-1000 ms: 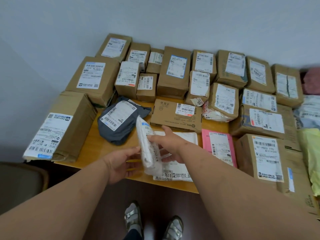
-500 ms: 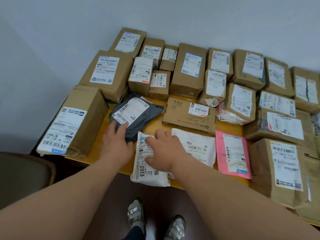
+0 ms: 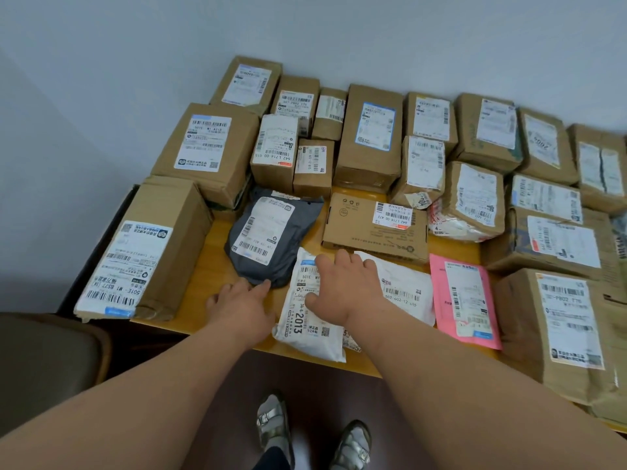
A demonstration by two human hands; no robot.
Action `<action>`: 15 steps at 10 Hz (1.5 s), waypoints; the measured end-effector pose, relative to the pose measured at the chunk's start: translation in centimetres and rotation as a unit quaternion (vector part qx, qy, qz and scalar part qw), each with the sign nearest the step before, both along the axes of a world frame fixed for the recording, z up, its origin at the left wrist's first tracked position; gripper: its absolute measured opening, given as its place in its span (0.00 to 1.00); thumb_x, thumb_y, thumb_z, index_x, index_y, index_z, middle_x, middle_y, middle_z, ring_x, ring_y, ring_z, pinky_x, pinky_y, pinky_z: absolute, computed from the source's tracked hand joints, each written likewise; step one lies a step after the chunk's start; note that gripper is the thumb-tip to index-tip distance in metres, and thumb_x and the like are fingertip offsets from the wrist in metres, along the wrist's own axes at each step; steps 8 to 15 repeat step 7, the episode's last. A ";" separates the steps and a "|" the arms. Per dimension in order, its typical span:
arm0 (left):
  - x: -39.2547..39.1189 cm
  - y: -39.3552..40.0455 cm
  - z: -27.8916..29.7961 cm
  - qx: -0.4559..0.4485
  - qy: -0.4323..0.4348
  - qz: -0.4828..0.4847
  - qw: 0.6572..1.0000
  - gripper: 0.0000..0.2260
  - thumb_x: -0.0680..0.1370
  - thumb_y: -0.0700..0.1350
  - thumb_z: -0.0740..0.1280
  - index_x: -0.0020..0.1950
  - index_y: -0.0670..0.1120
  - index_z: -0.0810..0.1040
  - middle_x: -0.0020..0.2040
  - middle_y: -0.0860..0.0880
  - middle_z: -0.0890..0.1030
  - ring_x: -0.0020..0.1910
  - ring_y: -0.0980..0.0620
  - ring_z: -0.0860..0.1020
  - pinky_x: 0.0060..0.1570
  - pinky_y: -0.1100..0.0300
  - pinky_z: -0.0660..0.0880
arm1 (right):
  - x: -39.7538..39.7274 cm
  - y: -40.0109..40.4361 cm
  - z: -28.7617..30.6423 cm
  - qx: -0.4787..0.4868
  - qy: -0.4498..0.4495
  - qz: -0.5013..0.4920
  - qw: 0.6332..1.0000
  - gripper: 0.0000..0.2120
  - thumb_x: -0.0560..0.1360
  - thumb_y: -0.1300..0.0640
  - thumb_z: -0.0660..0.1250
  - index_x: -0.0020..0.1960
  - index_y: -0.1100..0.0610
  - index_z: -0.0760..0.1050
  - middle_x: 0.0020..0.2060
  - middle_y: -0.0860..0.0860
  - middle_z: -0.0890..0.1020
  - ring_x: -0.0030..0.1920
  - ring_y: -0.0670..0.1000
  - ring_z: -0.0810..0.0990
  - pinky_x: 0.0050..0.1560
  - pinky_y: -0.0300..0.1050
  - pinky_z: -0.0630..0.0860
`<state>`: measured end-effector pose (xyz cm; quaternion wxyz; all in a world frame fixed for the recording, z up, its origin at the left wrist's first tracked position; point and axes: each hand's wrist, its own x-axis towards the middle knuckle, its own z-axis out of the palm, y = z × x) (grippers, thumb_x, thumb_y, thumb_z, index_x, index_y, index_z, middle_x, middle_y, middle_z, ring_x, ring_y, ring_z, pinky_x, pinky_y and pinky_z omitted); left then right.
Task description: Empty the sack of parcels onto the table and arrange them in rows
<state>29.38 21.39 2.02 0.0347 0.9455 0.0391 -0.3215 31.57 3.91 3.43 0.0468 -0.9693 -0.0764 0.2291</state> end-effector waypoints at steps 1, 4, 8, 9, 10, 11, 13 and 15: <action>0.0 0.1 0.2 -0.014 -0.024 -0.012 1.000 0.27 0.80 0.60 0.61 0.78 0.62 0.59 0.73 0.50 0.58 0.73 0.46 0.56 0.72 0.47 0.57 | 0.2 -0.4 -0.1 -0.004 0.000 -0.022 1.000 0.26 0.74 0.37 0.61 0.67 0.49 0.65 0.61 0.54 0.70 0.63 0.59 0.69 0.64 0.58 0.63; -0.5 -0.2 0.8 -0.025 -0.041 -0.043 0.998 0.23 0.79 0.62 0.59 0.74 0.62 0.67 0.80 0.53 0.54 0.76 0.46 0.53 0.72 0.44 0.53 | -0.3 -0.6 -0.6 0.015 -0.048 -0.050 0.997 0.21 0.79 0.40 0.60 0.67 0.49 0.65 0.63 0.53 0.69 0.63 0.58 0.68 0.65 0.57 0.64; -0.1 -0.9 2.9 -0.072 -0.092 0.013 0.993 0.25 0.80 0.58 0.61 0.77 0.59 0.64 0.76 0.52 0.64 0.74 0.48 0.60 0.71 0.45 0.58 | -0.2 -2.5 2.6 0.071 -0.033 -0.060 0.995 0.23 0.80 0.46 0.61 0.73 0.50 0.64 0.69 0.53 0.67 0.69 0.58 0.65 0.70 0.58 0.59; -0.1 -0.9 2.9 -0.072 -0.092 0.013 0.993 0.25 0.80 0.58 0.61 0.77 0.59 0.64 0.76 0.52 0.64 0.74 0.48 0.60 0.71 0.45 0.58 | -0.2 -2.5 2.6 0.071 -0.033 -0.060 0.995 0.23 0.80 0.46 0.61 0.73 0.50 0.64 0.69 0.53 0.67 0.69 0.58 0.65 0.70 0.58 0.59; -0.1 -0.9 2.9 -0.072 -0.092 0.013 0.993 0.25 0.80 0.58 0.61 0.77 0.59 0.64 0.76 0.52 0.64 0.74 0.48 0.60 0.71 0.45 0.58 | -0.2 -2.5 2.6 0.071 -0.033 -0.060 0.995 0.23 0.80 0.46 0.61 0.73 0.50 0.64 0.69 0.53 0.67 0.69 0.58 0.65 0.70 0.58 0.59; -0.1 -0.9 2.9 -0.072 -0.092 0.013 0.993 0.25 0.80 0.58 0.61 0.77 0.59 0.64 0.76 0.52 0.64 0.74 0.48 0.60 0.71 0.45 0.58 | -0.2 -2.5 2.6 0.071 -0.033 -0.060 0.995 0.23 0.80 0.46 0.61 0.73 0.50 0.64 0.69 0.53 0.67 0.69 0.58 0.65 0.70 0.58 0.59; -0.1 -0.9 2.9 -0.072 -0.092 0.013 0.993 0.25 0.80 0.58 0.61 0.77 0.59 0.64 0.76 0.52 0.64 0.74 0.48 0.60 0.71 0.45 0.58 | -0.2 -2.5 2.6 0.071 -0.033 -0.060 0.995 0.23 0.80 0.46 0.61 0.73 0.50 0.64 0.69 0.53 0.67 0.69 0.58 0.65 0.70 0.58 0.59; -0.1 -0.9 2.9 -0.072 -0.092 0.013 0.993 0.25 0.80 0.58 0.61 0.77 0.59 0.64 0.76 0.52 0.64 0.74 0.48 0.60 0.71 0.45 0.58 | -0.2 -2.5 2.6 0.071 -0.033 -0.060 0.995 0.23 0.80 0.46 0.61 0.73 0.50 0.64 0.69 0.53 0.67 0.69 0.58 0.65 0.70 0.58 0.59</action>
